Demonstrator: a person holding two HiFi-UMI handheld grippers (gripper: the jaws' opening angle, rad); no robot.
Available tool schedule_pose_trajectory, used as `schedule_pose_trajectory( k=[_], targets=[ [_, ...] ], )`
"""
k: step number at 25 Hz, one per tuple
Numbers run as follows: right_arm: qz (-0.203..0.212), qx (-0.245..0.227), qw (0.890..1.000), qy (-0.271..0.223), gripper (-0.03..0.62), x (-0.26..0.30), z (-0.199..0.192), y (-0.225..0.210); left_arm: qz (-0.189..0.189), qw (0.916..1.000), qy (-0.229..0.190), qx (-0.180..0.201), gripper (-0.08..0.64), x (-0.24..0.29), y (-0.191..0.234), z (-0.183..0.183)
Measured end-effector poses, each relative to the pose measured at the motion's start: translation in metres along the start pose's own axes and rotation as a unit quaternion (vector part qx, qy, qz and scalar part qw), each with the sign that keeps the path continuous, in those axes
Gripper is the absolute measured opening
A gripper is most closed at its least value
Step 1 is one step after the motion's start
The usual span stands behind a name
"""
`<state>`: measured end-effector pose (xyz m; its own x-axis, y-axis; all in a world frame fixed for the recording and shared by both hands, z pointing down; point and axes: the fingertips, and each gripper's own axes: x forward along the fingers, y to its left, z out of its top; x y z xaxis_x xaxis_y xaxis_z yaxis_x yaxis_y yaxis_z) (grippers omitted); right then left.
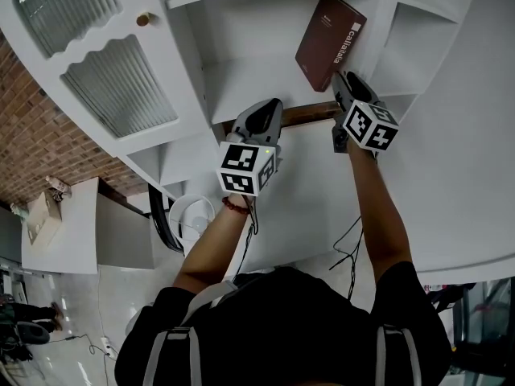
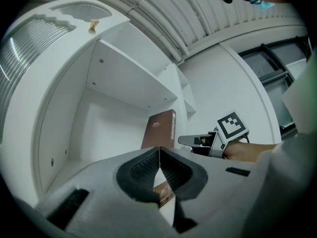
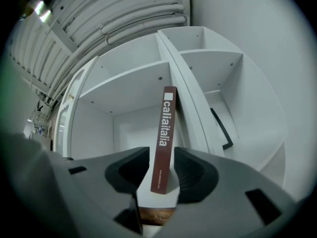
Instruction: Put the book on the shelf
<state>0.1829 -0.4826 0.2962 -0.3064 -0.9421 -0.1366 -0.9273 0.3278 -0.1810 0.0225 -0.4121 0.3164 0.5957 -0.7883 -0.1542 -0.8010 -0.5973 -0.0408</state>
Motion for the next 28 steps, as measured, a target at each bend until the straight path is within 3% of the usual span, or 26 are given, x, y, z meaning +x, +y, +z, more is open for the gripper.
schedule_pose_trajectory(
  k=[3,6,17,28],
  targets=[
    [0.004,-0.019,1.0,0.0,0.086,-0.013,-0.001,0.003,-0.003,1.0,0.0,0.0,0.02,-0.005,-0.006,0.001],
    [0.01,-0.031,0.999,-0.005,0.054,-0.025,-0.003,0.006,-0.004,1.0,-0.001,-0.002,0.02,-0.009,-0.01,-0.001],
    [0.039,-0.076,0.996,-0.018,0.044,-0.075,-0.014,0.023,-0.037,0.9993,-0.004,-0.009,0.02,-0.029,-0.034,-0.021],
    [0.062,-0.083,0.994,-0.02,0.043,-0.119,-0.033,0.047,-0.047,0.9987,-0.007,-0.017,0.02,-0.047,-0.042,-0.032]
  ],
)
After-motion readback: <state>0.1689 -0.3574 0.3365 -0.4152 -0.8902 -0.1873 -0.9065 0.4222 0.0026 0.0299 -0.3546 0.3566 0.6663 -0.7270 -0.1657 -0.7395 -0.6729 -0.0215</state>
